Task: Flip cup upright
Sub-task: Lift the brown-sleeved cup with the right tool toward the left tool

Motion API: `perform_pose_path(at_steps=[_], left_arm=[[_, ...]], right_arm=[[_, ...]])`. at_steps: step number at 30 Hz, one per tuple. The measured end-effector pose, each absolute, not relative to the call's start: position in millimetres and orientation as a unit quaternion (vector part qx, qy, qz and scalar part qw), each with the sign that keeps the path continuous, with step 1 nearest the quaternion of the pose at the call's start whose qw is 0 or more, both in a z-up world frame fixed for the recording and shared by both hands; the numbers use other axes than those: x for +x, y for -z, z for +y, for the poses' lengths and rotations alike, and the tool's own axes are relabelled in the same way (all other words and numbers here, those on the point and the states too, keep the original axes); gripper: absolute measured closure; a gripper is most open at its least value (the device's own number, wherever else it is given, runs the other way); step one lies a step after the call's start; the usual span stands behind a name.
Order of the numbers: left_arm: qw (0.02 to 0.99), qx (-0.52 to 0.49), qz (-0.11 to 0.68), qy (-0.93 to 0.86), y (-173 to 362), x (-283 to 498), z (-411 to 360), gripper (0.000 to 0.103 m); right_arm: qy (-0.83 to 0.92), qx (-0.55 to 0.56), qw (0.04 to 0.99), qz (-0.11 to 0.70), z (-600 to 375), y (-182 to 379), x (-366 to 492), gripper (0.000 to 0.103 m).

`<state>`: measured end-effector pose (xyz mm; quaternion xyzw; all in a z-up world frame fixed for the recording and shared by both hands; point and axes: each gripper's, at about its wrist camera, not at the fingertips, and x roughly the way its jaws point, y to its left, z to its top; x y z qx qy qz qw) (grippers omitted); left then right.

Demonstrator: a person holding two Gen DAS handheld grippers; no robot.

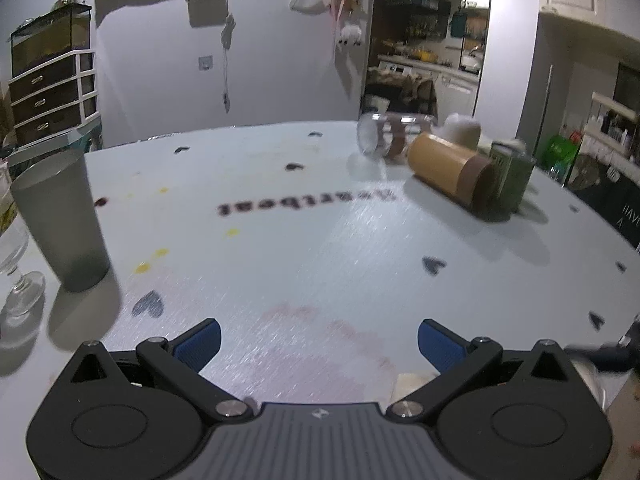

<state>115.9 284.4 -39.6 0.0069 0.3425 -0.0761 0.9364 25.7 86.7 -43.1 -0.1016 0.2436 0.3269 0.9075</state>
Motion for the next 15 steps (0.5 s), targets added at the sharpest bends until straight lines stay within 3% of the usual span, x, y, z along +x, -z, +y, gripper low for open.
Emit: perform_pose_path(at_steps=[15], left_arm=[[0.928,-0.007,0.364,0.078,41.5,72.2,302.1,0.000]], right_arm=[[-0.210,-0.025,0.944,0.252,52.8,49.7,59.7,0.011]])
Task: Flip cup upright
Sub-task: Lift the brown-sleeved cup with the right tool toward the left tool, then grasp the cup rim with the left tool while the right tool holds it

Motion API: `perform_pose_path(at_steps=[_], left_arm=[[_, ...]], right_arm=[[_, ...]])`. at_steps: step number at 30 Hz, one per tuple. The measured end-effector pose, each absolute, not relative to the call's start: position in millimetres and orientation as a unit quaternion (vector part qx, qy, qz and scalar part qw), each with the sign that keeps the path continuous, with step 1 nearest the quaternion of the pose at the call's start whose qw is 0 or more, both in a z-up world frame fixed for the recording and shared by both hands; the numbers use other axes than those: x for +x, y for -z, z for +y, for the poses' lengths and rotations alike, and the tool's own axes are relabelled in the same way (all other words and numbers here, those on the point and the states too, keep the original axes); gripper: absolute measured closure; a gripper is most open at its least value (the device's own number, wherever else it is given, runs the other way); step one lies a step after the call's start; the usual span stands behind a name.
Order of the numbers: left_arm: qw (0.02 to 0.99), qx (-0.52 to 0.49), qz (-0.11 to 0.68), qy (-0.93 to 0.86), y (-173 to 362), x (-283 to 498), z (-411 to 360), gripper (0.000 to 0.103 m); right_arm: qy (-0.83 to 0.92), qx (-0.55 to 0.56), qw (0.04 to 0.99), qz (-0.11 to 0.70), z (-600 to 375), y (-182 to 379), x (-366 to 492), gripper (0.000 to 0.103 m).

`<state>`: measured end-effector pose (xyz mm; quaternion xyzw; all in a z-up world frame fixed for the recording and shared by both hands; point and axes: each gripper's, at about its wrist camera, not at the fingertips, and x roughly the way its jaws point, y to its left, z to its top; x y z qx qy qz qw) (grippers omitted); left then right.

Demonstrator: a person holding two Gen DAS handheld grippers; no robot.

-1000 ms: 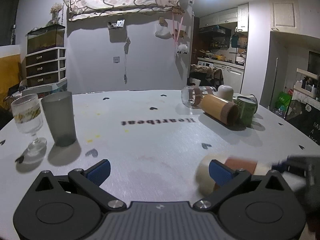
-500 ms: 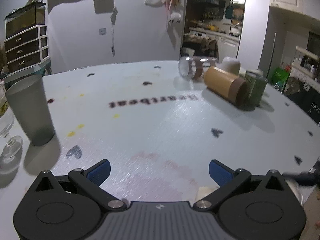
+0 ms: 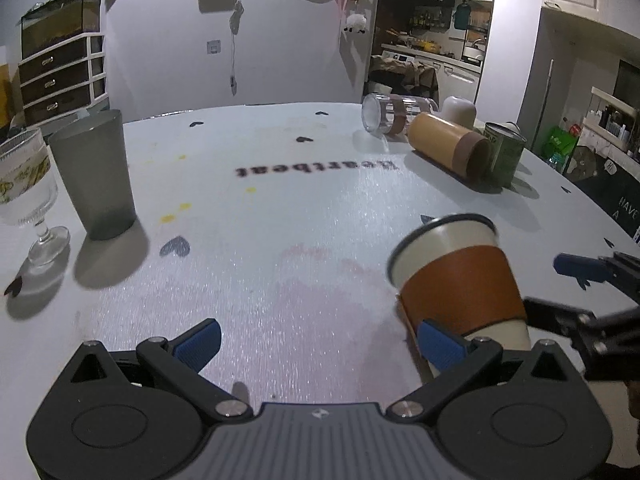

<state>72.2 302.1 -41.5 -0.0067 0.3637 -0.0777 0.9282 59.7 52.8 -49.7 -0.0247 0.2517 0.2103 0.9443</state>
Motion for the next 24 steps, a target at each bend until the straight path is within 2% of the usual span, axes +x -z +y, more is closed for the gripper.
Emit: perform_pose_path(at_steps=[3,5,8,17,18,20,24], left_arm=[[0.925,-0.049,0.367,0.083,34.5,73.7,310.5,0.002],[0.916,-0.106,0.373,0.104,26.6,77.9,317.1,0.008],[0.896,-0.168,0.389,0.134,19.6,89.9,315.7,0.009],[0.843,-0.226,0.461,0.160,36.8,137.5,279.9,0.012],[0.839,-0.232,0.467,0.157,40.2,141.6,277.8,0.013],[0.834,-0.238,0.474,0.154,46.6,148.3,274.4,0.021],[0.831,-0.250,0.474,0.152,50.2,150.8,277.6,0.025]], right_arm=[[-0.210,-0.013,0.944,0.253,51.9,49.7,62.0,0.012],[-0.214,-0.006,0.944,0.250,50.9,47.9,59.7,0.012],[-0.216,0.018,0.944,0.251,46.3,45.2,58.4,0.013],[-0.250,0.081,0.929,0.261,43.6,41.5,55.2,0.018],[-0.253,0.079,0.928,0.263,45.4,42.4,54.8,0.019],[-0.258,0.078,0.925,0.266,48.4,43.9,54.9,0.020],[-0.261,0.081,0.924,0.268,49.3,45.8,54.9,0.022]])
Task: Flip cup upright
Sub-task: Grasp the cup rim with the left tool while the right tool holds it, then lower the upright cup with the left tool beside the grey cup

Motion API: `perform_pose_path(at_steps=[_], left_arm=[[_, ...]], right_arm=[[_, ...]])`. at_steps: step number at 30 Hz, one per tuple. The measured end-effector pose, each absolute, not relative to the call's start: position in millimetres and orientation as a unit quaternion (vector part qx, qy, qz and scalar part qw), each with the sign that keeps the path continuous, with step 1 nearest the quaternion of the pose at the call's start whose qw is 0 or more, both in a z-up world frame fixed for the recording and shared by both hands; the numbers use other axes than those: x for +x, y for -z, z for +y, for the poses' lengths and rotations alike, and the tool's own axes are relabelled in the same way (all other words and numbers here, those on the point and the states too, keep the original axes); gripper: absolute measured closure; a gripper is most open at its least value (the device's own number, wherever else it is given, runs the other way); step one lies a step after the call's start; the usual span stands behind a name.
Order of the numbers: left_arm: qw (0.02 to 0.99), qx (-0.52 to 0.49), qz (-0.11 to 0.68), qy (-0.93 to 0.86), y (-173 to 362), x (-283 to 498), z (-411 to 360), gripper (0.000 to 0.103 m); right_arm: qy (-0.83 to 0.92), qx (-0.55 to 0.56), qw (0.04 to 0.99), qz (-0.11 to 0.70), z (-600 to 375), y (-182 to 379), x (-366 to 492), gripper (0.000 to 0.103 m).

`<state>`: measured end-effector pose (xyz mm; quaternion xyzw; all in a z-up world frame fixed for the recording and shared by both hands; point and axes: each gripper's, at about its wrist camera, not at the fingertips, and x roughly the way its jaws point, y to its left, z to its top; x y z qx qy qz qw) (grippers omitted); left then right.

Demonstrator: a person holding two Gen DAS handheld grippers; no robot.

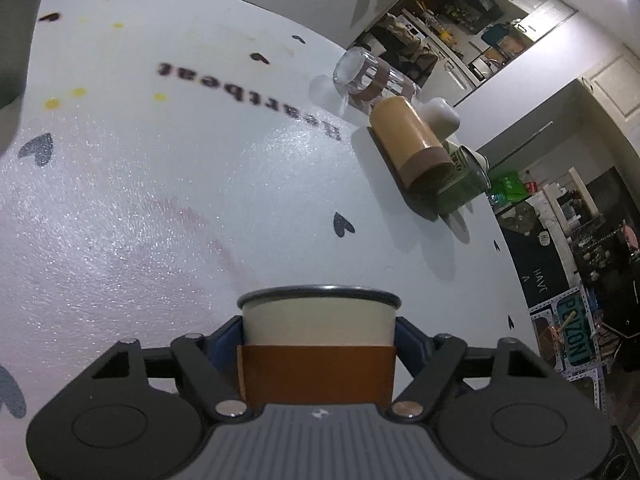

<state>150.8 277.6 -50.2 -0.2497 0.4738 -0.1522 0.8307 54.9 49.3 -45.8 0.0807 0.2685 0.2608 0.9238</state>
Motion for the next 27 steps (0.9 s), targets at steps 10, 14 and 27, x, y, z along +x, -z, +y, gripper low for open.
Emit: perform_pose_path(at_steps=[10,14,27], left_arm=[[0.914,-0.132,0.353,0.153,-1.1,89.0,274.3,0.025],[0.936,-0.065,0.318,0.135,-4.4,67.2,261.7,0.025],[0.963,-0.017,0.264,0.043,-0.2,124.9,280.7,0.025]], right_arm=[[-0.281,0.059,0.926,0.247,61.2,39.8,47.5,0.022],[-0.295,0.050,0.921,0.250,72.8,40.0,47.5,0.023],[-0.298,0.054,0.918,0.257,80.8,44.7,48.6,0.025]])
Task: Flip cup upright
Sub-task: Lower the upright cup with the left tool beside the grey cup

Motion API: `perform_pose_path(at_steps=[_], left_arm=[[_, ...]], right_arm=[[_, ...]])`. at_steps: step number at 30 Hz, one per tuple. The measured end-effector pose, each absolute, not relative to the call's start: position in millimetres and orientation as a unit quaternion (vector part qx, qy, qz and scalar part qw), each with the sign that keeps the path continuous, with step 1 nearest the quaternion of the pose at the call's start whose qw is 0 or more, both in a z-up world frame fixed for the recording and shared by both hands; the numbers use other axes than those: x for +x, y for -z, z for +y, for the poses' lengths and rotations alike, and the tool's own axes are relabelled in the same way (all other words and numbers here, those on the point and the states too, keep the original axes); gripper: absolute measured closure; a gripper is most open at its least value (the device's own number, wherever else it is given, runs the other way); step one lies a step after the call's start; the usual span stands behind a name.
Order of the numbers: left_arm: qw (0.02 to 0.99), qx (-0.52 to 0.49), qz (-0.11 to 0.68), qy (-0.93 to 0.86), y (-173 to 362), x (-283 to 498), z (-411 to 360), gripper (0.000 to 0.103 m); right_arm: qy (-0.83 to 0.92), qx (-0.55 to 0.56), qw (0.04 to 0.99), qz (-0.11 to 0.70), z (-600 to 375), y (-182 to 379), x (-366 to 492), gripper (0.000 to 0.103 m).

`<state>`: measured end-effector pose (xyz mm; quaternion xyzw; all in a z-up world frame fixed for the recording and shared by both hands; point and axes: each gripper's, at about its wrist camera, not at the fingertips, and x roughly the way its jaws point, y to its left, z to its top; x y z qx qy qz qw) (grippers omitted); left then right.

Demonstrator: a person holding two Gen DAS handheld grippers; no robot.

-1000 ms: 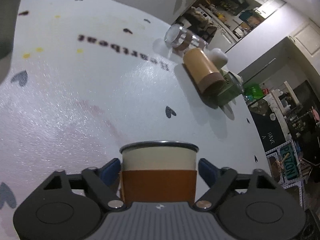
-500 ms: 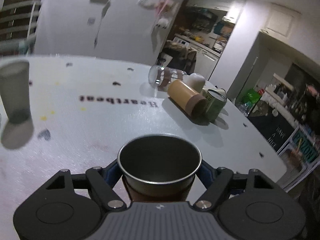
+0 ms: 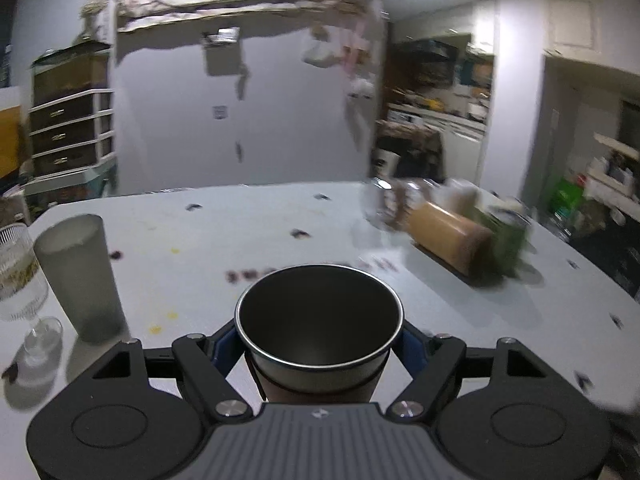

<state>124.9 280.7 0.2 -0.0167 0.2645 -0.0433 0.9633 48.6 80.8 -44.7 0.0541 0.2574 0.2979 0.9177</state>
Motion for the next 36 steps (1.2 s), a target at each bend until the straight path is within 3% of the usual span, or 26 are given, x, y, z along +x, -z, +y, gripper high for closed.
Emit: perform_pose_path(at_steps=[12,31,36], left_arm=[[0.968,-0.040,0.231,-0.083,2.0,213.6,342.2,0.025],[0.966,-0.017,0.236,-0.101,14.3,230.6,366.2,0.024],[0.966,-0.039,0.239,-0.087,10.9,225.9,369.2,0.015]], right_arm=[[-0.284,0.056,0.922,0.259,73.0,46.5,47.7,0.025],[-0.283,0.050,0.921,0.262,74.4,45.3,48.4,0.025],[-0.285,0.049,0.921,0.261,74.7,45.5,49.1,0.025]])
